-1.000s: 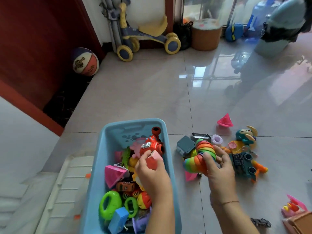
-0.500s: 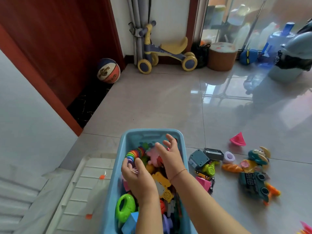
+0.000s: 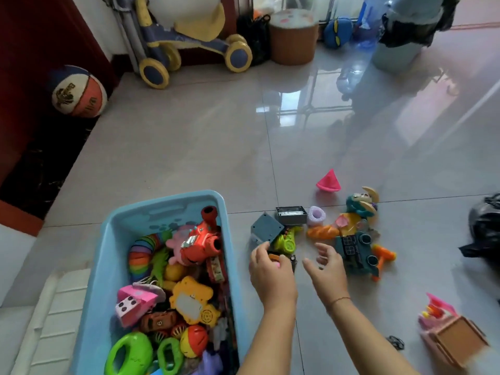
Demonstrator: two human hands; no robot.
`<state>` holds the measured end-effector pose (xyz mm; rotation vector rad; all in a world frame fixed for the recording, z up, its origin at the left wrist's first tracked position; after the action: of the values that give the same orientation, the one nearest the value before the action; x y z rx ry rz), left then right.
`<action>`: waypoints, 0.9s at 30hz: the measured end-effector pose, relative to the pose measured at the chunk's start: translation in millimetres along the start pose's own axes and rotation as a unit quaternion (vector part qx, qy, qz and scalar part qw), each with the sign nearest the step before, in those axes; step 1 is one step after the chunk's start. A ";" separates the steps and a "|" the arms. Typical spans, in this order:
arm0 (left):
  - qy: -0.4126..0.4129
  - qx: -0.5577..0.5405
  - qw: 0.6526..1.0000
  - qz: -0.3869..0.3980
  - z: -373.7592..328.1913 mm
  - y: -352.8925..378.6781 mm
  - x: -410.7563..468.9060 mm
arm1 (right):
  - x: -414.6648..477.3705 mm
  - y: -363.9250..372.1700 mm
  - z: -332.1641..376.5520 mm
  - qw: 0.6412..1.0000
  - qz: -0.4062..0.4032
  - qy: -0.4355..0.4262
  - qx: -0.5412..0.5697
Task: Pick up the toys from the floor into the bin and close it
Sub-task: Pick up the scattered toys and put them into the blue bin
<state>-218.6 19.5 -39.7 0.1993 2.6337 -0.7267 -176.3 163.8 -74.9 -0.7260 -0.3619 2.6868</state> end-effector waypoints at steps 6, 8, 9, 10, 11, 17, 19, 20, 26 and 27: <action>-0.155 0.192 0.965 0.088 66.5 60.7 37.0 | 51.8 20.9 -51.5 0.989 0.096 0.068 -0.091; -0.149 0.218 0.958 0.116 74.4 72.8 48.5 | 65.5 27.7 -64.6 0.984 0.111 0.091 -0.108; -0.141 0.224 0.956 0.129 76.6 78.8 54.6 | 71.7 30.7 -71.3 0.981 0.113 0.101 -0.121; -0.131 0.224 0.956 0.139 76.6 82.8 59.4 | 75.5 32.8 -75.3 0.978 0.112 0.109 -0.135; -0.120 0.224 0.956 0.144 75.1 84.9 63.1 | 78.5 34.8 -78.4 0.976 0.109 0.113 -0.150; -0.097 0.276 0.941 0.171 74.8 87.2 66.4 | 87.5 42.8 -81.0 0.966 0.093 0.129 -0.205; -0.105 0.276 0.939 0.177 78.2 86.3 57.0 | 82.2 41.6 -83.9 0.964 0.092 0.139 -0.205; -0.111 0.274 0.939 0.177 79.4 85.7 51.4 | 77.7 40.0 -86.9 0.965 0.090 0.148 -0.198; -0.081 0.198 0.965 0.151 50.7 72.5 15.0 | 34.4 23.0 -125.8 0.969 0.039 0.240 -0.030; -0.063 0.190 0.969 0.143 41.9 67.4 8.1 | 24.8 21.3 -134.8 0.966 0.026 0.258 0.020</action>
<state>-195.7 55.7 -107.0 0.6054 2.2589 -1.0918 -131.1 174.6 -205.6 -1.3877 -0.1546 2.4168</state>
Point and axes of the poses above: each hand's wrist, its own x-axis towards the middle knuckle, its own y-axis out of the palm, z = x × y, the point moved 6 cm from there along x, towards the middle knuckle, and after that the axes turned 14 degrees about z, right-handed, at the moved point
